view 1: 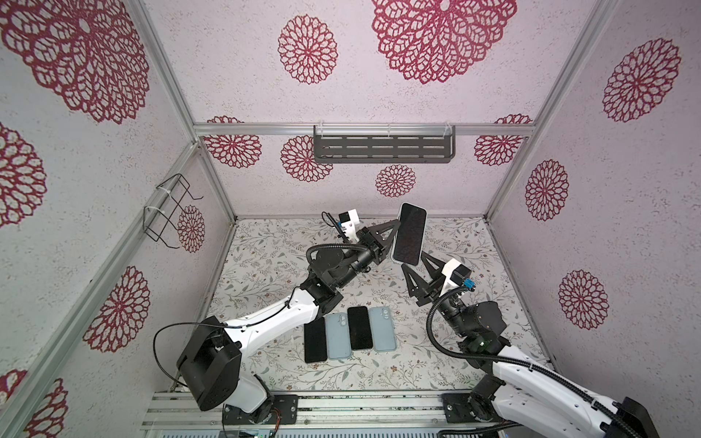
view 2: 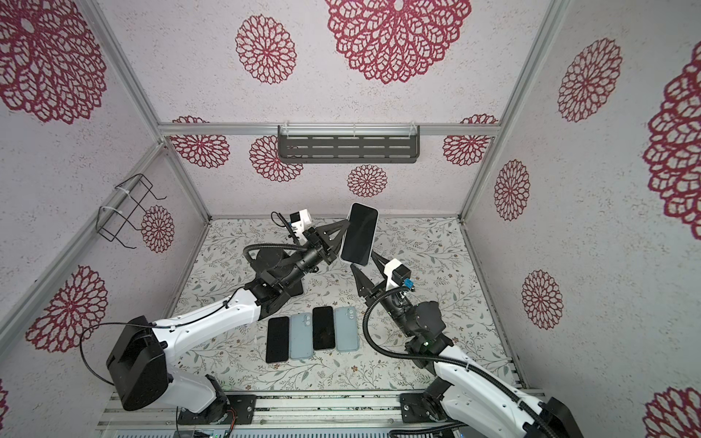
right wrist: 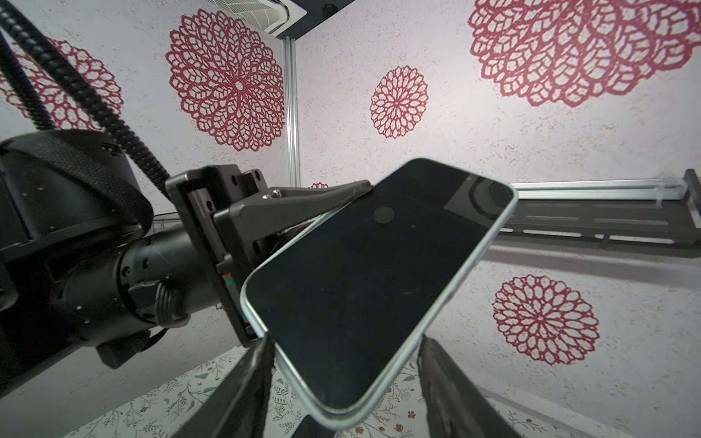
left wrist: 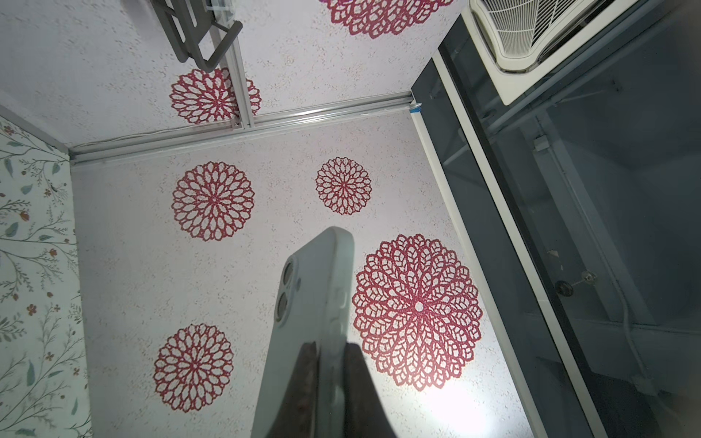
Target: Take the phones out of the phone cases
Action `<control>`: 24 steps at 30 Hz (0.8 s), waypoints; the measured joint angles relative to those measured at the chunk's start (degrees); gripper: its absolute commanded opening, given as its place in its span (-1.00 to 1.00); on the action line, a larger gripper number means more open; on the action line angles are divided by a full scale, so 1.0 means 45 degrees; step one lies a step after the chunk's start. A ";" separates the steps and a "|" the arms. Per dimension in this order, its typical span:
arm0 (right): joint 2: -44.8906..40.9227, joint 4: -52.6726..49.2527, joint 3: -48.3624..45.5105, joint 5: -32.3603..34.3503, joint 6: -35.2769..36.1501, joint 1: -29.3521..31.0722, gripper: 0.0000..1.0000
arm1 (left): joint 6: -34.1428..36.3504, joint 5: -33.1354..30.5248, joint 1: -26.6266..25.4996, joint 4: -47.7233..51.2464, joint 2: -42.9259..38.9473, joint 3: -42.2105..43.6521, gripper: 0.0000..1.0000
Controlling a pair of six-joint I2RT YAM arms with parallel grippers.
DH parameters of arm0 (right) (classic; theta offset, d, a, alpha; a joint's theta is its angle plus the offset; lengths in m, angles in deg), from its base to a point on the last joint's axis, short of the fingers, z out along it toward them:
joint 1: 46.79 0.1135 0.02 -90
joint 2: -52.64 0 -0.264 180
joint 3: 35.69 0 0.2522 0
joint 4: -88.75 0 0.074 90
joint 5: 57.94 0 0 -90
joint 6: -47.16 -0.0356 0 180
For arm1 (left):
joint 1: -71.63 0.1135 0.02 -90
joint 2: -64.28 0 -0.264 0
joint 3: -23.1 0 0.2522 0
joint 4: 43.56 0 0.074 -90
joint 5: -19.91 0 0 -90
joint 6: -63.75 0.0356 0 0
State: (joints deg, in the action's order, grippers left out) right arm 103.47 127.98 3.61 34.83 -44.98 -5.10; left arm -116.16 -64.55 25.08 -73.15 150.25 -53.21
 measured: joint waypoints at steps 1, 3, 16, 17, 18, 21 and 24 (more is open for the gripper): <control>0.0063 0.0146 -0.0049 0.0175 0.0155 0.0063 0.26 | -0.0005 -0.0019 0.0000 0.0010 0.0019 -0.0034 -1.00; 0.0209 0.0563 -0.0204 0.0578 0.0384 0.0189 0.26 | -0.0034 -0.0039 0.0000 0.0010 0.0073 -0.0073 -1.00; 0.1559 0.0884 -0.0767 0.2594 0.1341 0.0209 0.28 | -0.0733 0.0719 -0.0306 -0.0238 0.0510 -0.0117 -1.00; 0.1627 0.0733 -0.0777 0.2871 0.1365 0.0126 0.28 | -0.0797 0.0923 -0.0389 -0.0238 0.0495 -0.0121 -1.00; 0.1671 0.0627 -0.0777 0.3147 0.1370 0.0044 0.28 | -0.0845 0.1127 -0.0471 -0.0248 0.0495 -0.0126 -1.00; 0.1535 0.0554 -0.0787 0.3594 0.1355 -0.0068 0.29 | -0.0899 0.1491 -0.0593 -0.0204 0.0495 -0.0126 -1.00; 0.1127 0.0500 -0.0894 0.3628 0.1268 -0.0068 0.30 | -0.0952 0.1671 -0.0593 -0.0223 0.0495 -0.0121 -1.00</control>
State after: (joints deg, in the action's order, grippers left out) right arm 108.54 130.23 -0.41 51.15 -39.27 -5.41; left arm -120.44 -57.03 22.41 -74.15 152.48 -53.75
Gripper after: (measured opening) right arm 0.645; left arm 0.130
